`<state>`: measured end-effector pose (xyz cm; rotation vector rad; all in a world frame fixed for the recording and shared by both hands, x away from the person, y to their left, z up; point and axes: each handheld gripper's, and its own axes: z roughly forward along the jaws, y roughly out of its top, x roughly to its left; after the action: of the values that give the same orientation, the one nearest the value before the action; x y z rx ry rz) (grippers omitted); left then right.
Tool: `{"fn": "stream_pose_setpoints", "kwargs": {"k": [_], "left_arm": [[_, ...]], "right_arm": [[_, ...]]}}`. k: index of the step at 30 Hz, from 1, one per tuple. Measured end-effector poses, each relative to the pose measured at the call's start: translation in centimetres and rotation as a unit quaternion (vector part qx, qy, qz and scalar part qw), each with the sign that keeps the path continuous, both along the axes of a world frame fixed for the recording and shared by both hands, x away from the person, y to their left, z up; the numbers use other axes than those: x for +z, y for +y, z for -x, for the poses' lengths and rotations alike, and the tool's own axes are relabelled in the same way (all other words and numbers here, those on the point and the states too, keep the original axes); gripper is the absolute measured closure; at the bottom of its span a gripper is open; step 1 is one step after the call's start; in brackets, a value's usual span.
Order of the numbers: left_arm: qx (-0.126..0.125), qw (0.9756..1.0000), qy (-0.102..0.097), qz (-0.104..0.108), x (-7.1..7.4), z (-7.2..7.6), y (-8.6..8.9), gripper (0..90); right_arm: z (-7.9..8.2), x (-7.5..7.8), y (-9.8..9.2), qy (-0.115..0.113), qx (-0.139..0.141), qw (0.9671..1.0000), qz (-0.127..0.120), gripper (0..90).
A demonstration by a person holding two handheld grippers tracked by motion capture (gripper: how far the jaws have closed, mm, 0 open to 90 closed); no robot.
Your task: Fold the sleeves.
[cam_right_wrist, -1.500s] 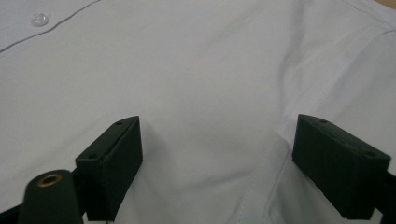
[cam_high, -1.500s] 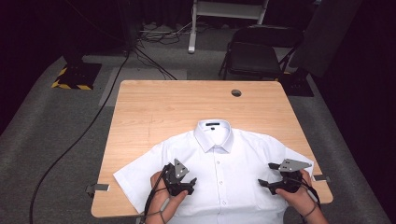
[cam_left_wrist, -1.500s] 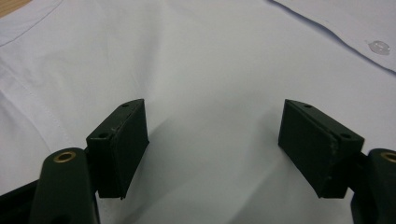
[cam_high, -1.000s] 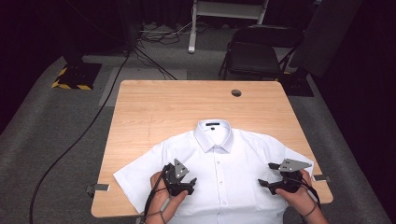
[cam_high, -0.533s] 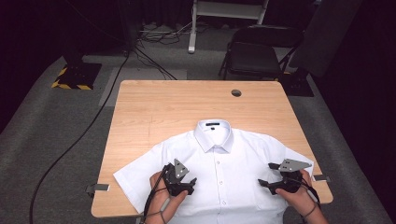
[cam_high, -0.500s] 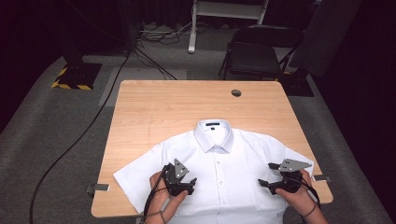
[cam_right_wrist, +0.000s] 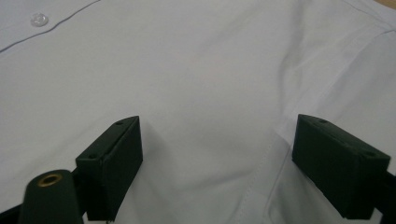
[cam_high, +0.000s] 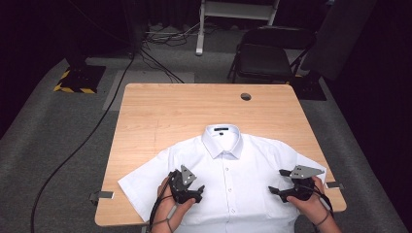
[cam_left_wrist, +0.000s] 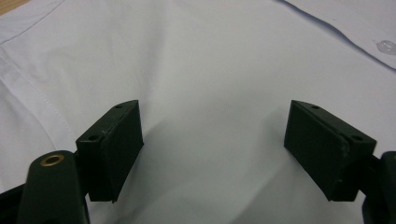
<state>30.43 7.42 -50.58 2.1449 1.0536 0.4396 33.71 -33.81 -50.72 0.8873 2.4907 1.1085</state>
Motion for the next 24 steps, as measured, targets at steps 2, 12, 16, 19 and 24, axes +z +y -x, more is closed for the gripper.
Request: {"fn": "stream_pose_setpoints", "kwargs": {"k": [2, 12, 16, 19, 24], "left_arm": [[0.002, 1.0, 0.001, 0.001, 0.0, 0.0, 0.0, 19.2], [0.015, 0.999, -0.023, 0.035, 0.3, 0.4, 0.2, 15.0], [0.03, 0.9974, -0.056, 0.034, 1.3, 0.7, 0.2, 13.7], [0.035, 0.9949, -0.074, 0.059, 2.1, 1.0, 0.3, 13.2], [0.044, 0.9918, -0.102, 0.063, 3.2, 1.5, 0.5, 12.6]], "right_arm": [[0.0, 0.0, 0.0, 0.0, 0.0, 1.0, 0.0, 16.0], [0.0, 0.0, 0.0, 0.0, 0.0, 1.0, 0.0, 16.0], [0.0, 0.0, 0.0, 0.0, 0.0, 1.0, 0.0, 16.0], [0.0, 0.0, 0.0, 0.0, 0.0, 1.0, 0.001, 16.0], [0.0, 0.0, 0.0, 0.0, 0.0, 1.0, 0.001, 16.0]]}}
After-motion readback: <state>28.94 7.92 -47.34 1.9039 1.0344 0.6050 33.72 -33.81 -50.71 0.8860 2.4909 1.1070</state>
